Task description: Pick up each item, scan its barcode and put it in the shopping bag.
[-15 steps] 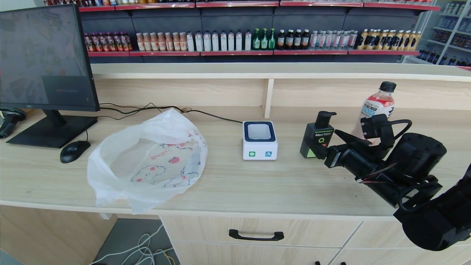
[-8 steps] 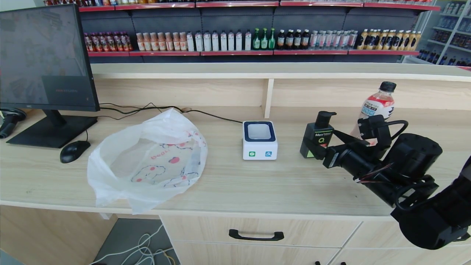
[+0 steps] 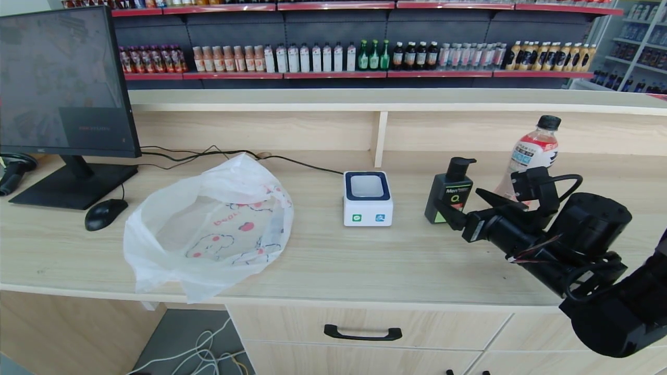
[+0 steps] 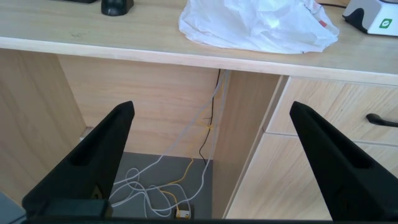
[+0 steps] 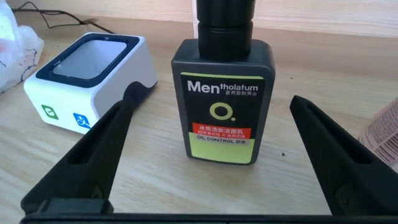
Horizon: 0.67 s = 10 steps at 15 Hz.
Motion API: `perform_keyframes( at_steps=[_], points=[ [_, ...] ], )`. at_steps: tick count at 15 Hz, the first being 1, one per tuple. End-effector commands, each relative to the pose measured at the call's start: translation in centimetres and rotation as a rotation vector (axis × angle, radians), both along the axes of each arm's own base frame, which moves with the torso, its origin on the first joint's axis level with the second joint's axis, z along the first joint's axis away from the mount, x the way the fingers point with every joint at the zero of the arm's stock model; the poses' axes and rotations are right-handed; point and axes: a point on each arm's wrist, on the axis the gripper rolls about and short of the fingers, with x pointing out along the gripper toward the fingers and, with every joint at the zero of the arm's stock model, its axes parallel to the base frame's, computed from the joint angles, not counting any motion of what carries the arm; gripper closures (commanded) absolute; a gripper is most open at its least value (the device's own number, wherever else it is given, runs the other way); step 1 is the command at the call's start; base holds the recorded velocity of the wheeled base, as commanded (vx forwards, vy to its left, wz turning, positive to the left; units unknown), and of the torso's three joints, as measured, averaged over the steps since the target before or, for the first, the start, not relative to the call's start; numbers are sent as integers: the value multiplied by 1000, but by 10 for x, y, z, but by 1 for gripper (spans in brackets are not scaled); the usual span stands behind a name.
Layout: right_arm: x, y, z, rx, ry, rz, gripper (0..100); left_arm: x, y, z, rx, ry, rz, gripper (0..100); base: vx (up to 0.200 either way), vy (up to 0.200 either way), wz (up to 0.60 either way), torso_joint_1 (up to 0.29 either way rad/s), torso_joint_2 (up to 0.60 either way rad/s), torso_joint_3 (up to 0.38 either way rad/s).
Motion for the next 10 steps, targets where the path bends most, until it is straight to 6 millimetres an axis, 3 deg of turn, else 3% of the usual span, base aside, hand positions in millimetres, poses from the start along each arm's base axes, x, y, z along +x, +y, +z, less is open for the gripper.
perform_keyframes(
  at_steps=[1, 10],
  points=[
    [-12, 2, 4, -1, -1, 15, 0, 0, 0, 0, 0, -1, 0, 0, 0, 0, 0, 0, 0, 0],
    [-3, 14, 3, 6, -15, 46, 0, 0, 0, 0, 0, -1, 0, 0, 0, 0, 0, 0, 0, 0]
  ],
)
